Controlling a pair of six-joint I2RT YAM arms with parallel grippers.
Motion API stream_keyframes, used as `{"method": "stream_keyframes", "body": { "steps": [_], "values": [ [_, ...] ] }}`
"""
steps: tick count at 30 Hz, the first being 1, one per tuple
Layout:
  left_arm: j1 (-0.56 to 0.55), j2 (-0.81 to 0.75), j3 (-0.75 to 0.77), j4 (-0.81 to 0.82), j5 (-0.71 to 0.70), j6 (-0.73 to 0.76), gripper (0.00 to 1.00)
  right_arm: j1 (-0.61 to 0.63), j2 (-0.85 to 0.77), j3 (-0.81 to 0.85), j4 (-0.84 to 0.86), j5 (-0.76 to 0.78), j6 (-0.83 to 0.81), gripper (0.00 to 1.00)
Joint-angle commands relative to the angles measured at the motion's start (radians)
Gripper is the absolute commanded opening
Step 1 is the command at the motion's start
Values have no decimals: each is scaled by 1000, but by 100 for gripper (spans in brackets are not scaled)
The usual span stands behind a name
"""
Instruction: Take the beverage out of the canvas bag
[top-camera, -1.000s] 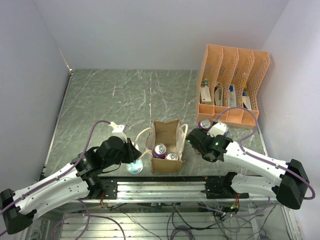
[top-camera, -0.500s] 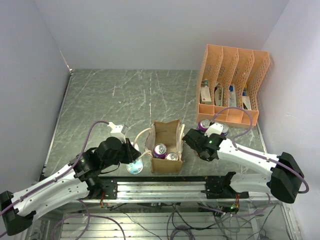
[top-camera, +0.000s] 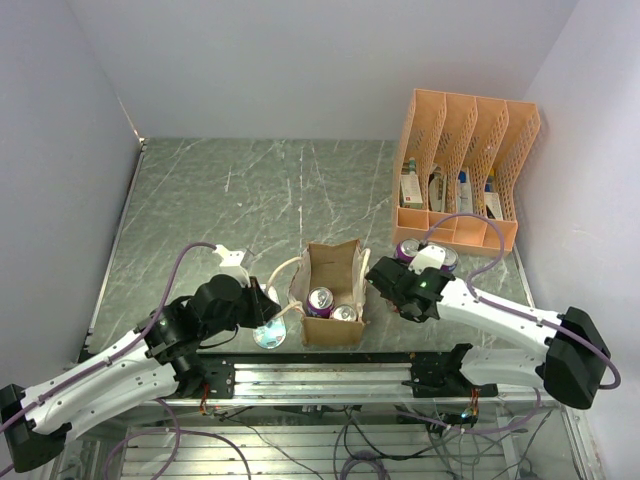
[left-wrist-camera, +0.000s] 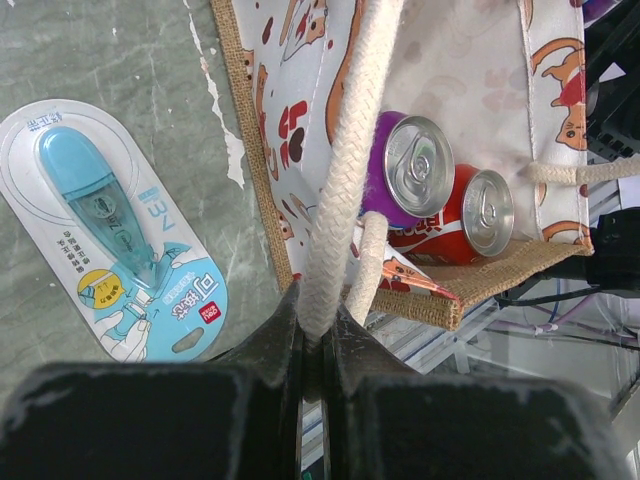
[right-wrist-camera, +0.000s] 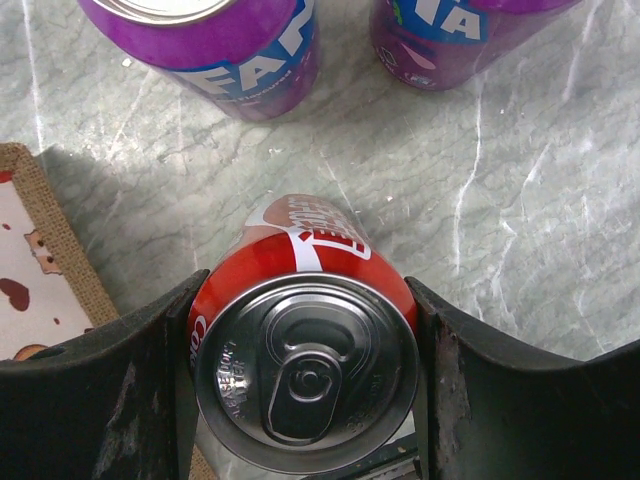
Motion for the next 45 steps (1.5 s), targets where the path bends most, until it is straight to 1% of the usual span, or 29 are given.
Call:
{"method": "stream_keyframes", "body": {
  "steps": [1, 4, 6, 8, 12, 20, 24, 27, 33, 40, 45],
  "values": [
    [3, -10, -9, -19, 2, -6, 7, -1, -50, 9, 27, 40, -18, 63],
    [2, -10, -10, -18, 0, -7, 7, -1, -77, 18, 31, 43, -48, 73],
    [3, -10, -10, -16, 3, -7, 7, 0, -100, 16, 46, 54, -73, 85],
    [2, -11, -14, -14, 5, -9, 7, 0, -120, 4, 59, 59, -94, 94],
    [2, -18, -18, -16, 6, -14, 7, 0, -167, -13, 99, 40, -140, 99],
    [3, -26, -21, -17, 9, -16, 7, 0, -312, -47, 243, 0, -315, 100],
    [3, -24, -23, -14, 8, -17, 7, -1, -382, -45, 236, 34, -292, 100],
    [3, -23, -26, -11, 10, -17, 7, -1, -423, -66, 250, 32, -307, 100],
    [3, -18, -24, -12, 9, -15, 7, -1, -458, -93, 261, 19, -348, 100],
    [3, -15, -25, -9, 7, -14, 7, 0, -492, -36, 297, 0, -464, 100],
    [3, -5, -27, 3, 12, -12, 7, 0, -537, 40, 388, -93, -614, 100]
  ]
}}
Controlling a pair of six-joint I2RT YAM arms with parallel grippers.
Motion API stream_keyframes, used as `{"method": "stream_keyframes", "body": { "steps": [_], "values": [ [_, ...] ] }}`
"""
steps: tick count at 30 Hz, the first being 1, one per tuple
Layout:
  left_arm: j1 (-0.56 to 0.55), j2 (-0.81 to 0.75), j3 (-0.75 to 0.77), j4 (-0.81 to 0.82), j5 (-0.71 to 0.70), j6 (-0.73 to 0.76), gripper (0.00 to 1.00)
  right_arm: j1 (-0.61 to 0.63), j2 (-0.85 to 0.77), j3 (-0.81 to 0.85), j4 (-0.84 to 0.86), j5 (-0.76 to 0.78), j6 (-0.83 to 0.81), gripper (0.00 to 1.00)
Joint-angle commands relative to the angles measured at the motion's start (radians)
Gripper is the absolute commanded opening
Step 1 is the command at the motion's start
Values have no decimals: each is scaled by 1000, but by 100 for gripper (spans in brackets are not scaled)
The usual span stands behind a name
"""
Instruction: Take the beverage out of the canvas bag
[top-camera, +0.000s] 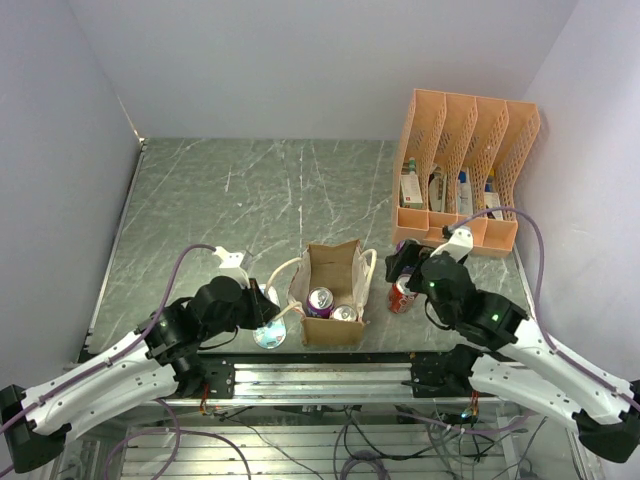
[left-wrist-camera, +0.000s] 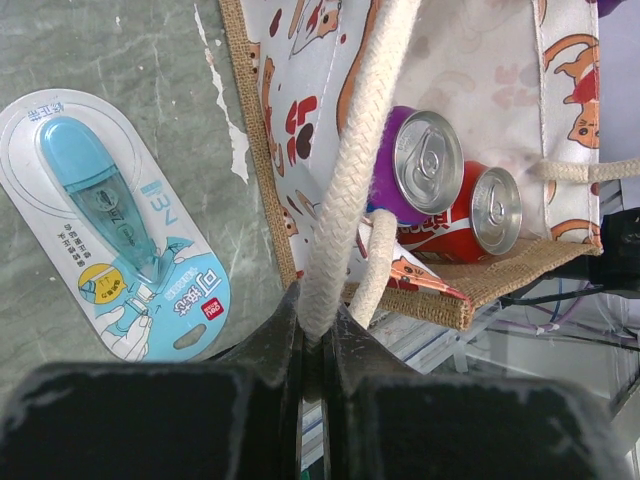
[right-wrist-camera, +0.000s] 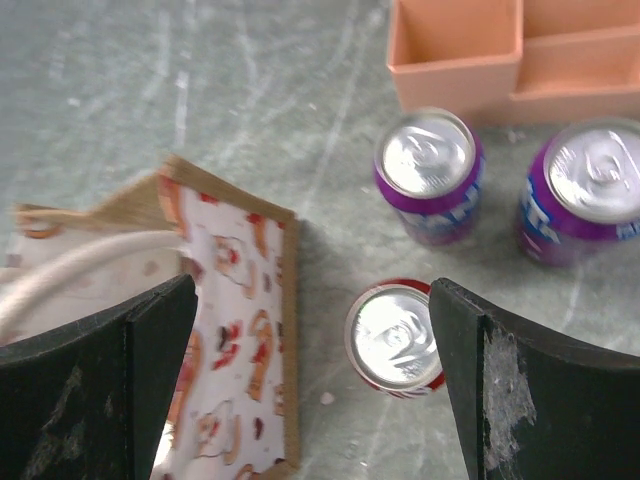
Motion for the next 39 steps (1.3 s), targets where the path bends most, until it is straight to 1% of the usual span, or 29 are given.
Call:
{"method": "stream_keyframes", "body": {
  "steps": [1, 5, 9, 15, 19, 21, 24, 34, 39],
  "values": [
    [2, 10, -10, 5, 13, 1, 7, -1, -49, 97, 131, -91, -173, 100],
    [2, 16, -6, 10, 15, 4, 7, -1, -57, 168, 253, -252, -318, 100],
    [3, 13, -3, 5, 15, 4, 7, -1, 2, 246, 299, -449, -458, 100],
    [2, 4, 2, -7, 10, 4, 7, -1, 209, 427, 209, -728, -569, 100],
    [3, 0, 4, -13, 6, 3, 7, 0, 371, 499, 116, -885, -612, 100],
    [3, -2, 2, -14, 7, 2, 7, 6, 449, 513, 72, -906, -621, 100],
    [2, -6, 0, -17, 5, 1, 7, 30, 524, 508, 15, -875, -634, 100],
    [3, 13, 12, -19, -2, 12, 7, 151, 668, 460, -94, -775, -700, 100],
    [3, 22, 14, -19, -4, 16, 7, 199, 711, 435, -95, -798, -720, 100]
  ]
}}
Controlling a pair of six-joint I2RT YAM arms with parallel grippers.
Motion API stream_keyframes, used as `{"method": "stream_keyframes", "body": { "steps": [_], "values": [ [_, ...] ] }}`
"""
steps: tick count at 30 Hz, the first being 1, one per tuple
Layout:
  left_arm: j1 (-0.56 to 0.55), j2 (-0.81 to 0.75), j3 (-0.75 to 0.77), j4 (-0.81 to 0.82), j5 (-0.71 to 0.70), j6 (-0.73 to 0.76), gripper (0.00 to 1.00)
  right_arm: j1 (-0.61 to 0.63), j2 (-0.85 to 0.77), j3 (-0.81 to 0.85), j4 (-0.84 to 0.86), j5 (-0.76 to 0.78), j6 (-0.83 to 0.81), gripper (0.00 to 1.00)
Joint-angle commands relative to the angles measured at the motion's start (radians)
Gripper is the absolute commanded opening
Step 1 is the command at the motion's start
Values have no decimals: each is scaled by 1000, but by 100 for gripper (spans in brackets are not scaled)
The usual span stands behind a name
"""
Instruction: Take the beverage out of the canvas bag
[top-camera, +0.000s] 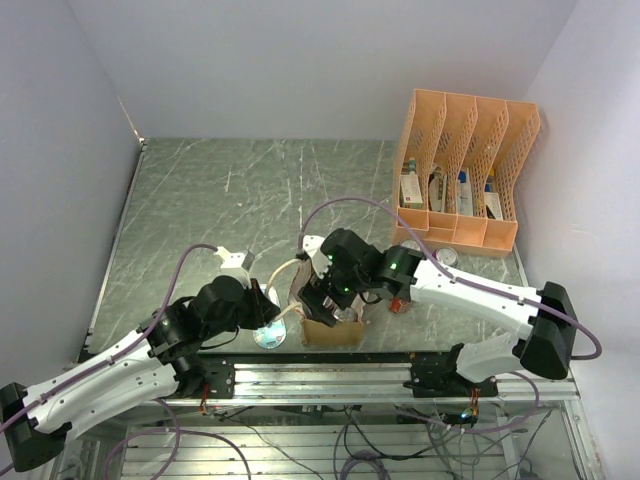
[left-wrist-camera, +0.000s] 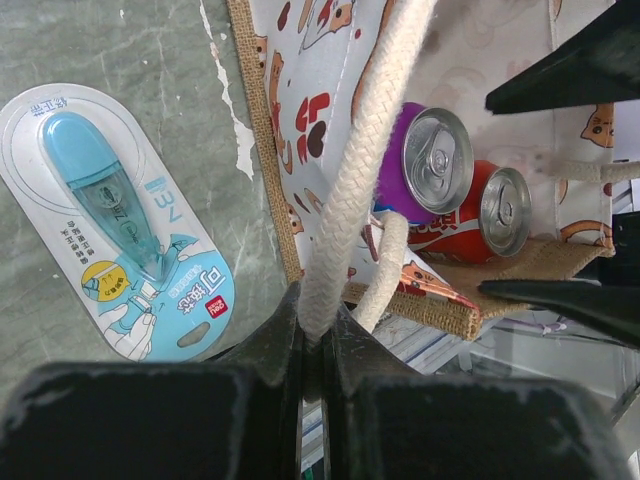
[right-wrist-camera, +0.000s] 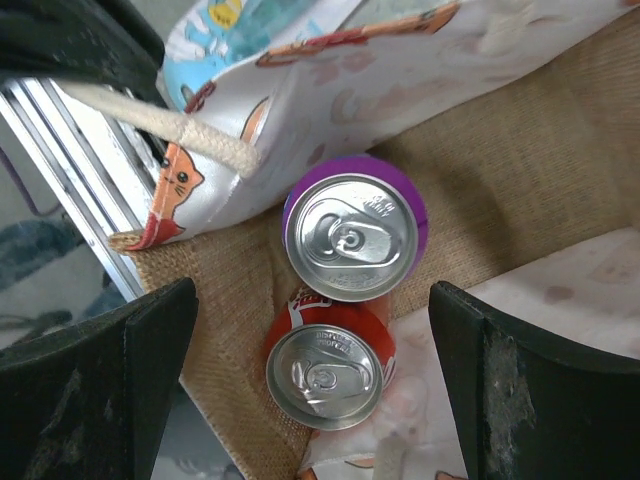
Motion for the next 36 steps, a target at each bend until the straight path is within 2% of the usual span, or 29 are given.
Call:
{"method": "stream_keyframes", "body": {
  "steps": [1, 8, 14, 18, 24, 36],
  "values": [
    [3, 4, 15, -19, -5, 15, 7, 36, 22, -30, -24, -13, -37, 100],
    [2, 3, 13, -20, -4, 14, 7, 76, 71, -51, 8, -6, -28, 100],
    [2, 2, 12, -20, 0, 11, 7, 119, 113, -26, -2, 186, -6, 100],
    [3, 1, 10, -19, 3, 8, 7, 143, 112, -17, 4, 250, 2, 100],
    [2, 0, 11, -19, 4, 9, 7, 149, 109, -33, 39, 282, 18, 100],
    [3, 5, 18, -22, 7, 11, 7, 158, 217, -57, 144, 331, 22, 100]
  ]
}}
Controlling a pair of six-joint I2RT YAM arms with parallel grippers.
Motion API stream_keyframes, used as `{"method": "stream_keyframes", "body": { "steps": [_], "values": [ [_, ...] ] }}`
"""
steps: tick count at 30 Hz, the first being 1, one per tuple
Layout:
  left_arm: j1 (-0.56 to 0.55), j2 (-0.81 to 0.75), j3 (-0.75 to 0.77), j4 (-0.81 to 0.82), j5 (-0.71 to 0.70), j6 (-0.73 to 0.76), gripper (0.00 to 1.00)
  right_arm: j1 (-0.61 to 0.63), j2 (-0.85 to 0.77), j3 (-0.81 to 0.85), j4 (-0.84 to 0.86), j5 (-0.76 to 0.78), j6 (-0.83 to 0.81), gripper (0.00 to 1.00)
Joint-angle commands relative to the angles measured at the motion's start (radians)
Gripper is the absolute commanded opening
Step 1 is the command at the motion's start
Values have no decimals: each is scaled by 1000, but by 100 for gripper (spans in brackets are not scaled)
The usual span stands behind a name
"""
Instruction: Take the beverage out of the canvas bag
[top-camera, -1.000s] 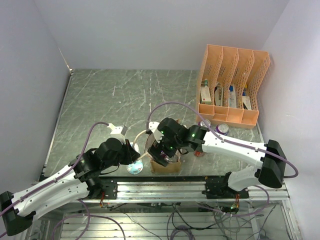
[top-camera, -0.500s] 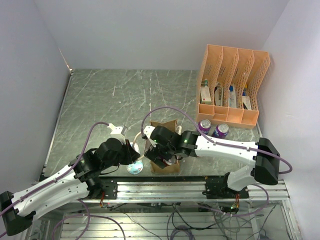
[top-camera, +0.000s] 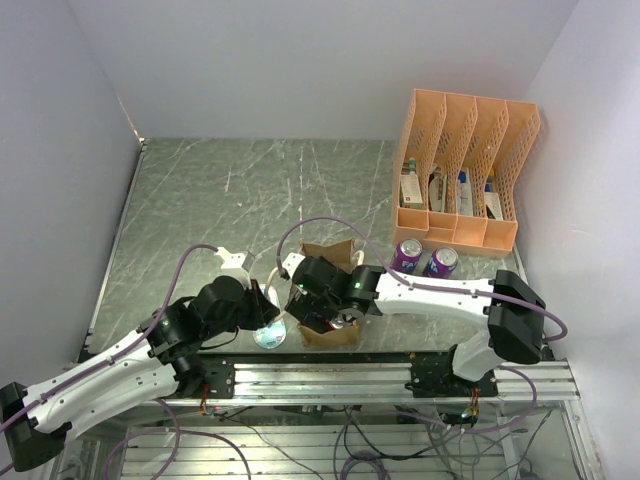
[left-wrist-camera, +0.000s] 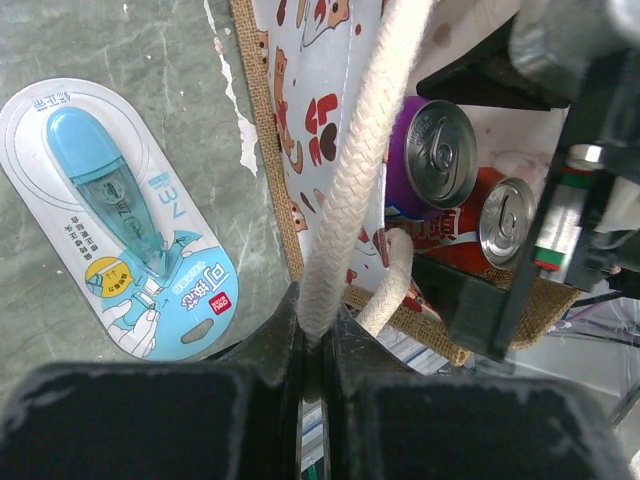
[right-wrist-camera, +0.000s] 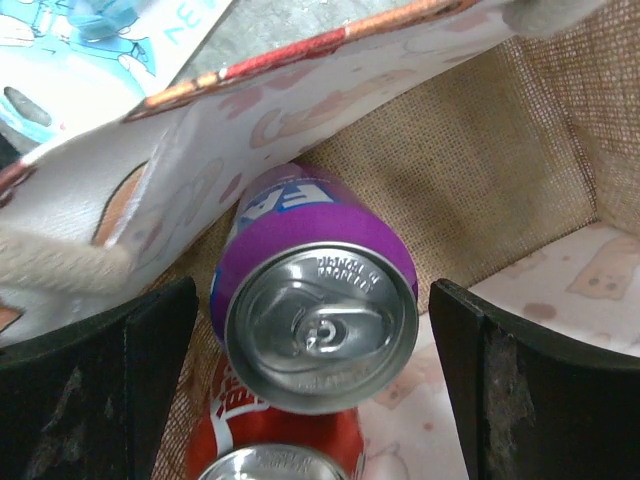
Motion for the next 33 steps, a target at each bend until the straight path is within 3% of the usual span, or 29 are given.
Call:
{"method": "stream_keyframes", "body": {
  "steps": [1, 5, 15, 20, 33],
  "values": [
    [2, 3, 20, -14, 7, 12, 7, 17, 45, -14, 64, 11, 10, 100],
    [3, 7, 14, 8, 11, 14, 7, 20, 57, -33, 100, 31, 25, 95],
    [2, 29, -19, 76, 48, 15, 7, 37, 77, -12, 183, 0, 77, 51],
    [3, 57, -9, 26, 55, 41, 7, 36, 50, 27, 187, 34, 89, 29],
    [1, 29, -11, 33, 26, 14, 7, 32, -172, -36, 332, 197, 93, 0]
  ]
}}
